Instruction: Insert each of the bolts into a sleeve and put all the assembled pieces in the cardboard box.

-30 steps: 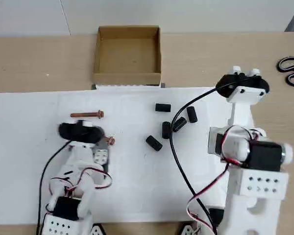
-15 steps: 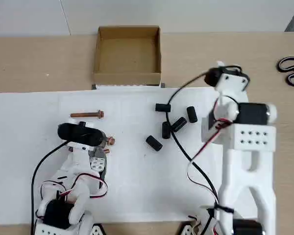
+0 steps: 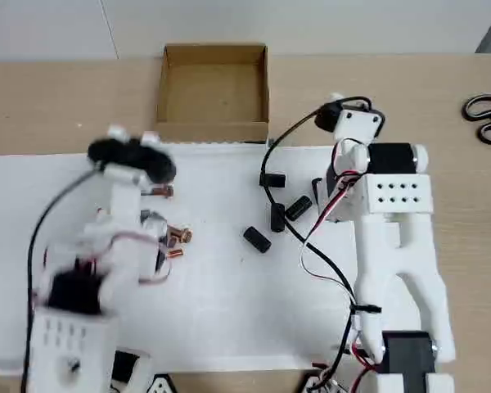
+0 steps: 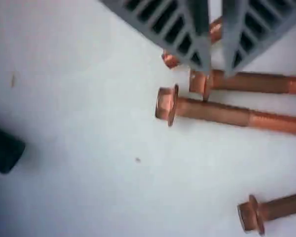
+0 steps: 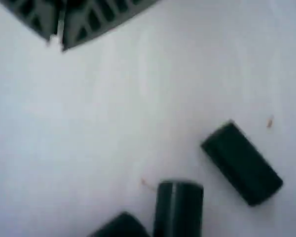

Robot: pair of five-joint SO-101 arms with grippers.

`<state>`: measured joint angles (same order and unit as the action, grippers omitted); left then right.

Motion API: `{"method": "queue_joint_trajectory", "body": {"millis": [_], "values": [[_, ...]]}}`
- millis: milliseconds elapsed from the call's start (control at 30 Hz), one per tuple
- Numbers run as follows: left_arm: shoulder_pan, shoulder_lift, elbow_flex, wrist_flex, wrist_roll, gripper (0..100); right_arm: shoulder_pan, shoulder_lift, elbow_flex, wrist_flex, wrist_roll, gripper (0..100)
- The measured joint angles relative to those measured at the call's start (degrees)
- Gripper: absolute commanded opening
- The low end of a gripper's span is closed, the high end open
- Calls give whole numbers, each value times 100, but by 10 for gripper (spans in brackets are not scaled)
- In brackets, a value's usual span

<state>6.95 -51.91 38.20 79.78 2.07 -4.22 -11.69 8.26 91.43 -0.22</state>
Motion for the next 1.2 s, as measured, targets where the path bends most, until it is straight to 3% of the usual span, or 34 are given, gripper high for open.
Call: {"method": "queue_joint_trajectory", "body": {"millis": [200, 367, 500, 700, 900, 1200], "values": [[0, 2637, -1758, 607, 0, 6, 9, 167, 0, -246, 580, 5], [-229, 3771, -1996, 264, -237, 6, 18, 352, 0, -598, 932, 74], [-633, 3877, -1820, -563, -220, 7, 9, 580, 0, -1002, 993, 146], [-756, 3886, -1310, -1240, -378, 7, -343, 1011, 0, -1275, 993, 151], [-756, 3903, -844, -1609, -378, 7, -695, 1424, -440, -1424, 993, 151], [-756, 3903, -747, -1714, -378, 7, -484, 2725, -1960, -1090, 1301, 151]]}}
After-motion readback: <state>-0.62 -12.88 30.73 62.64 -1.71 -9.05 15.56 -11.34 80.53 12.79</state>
